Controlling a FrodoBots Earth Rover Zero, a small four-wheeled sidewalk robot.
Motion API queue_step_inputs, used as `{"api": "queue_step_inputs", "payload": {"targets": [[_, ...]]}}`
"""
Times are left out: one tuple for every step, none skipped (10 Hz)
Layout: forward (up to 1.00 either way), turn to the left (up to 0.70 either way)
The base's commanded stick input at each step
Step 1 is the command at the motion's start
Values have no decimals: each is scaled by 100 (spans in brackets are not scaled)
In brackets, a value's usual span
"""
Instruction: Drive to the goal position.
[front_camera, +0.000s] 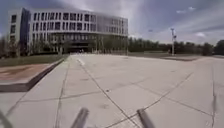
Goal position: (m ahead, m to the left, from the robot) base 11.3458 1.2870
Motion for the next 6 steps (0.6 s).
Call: {"api": "queue_step_inputs", "payload": {"targets": [[50, 0], [50, 0], [50, 0], [50, 0], [50, 0], [50, 0]]}}
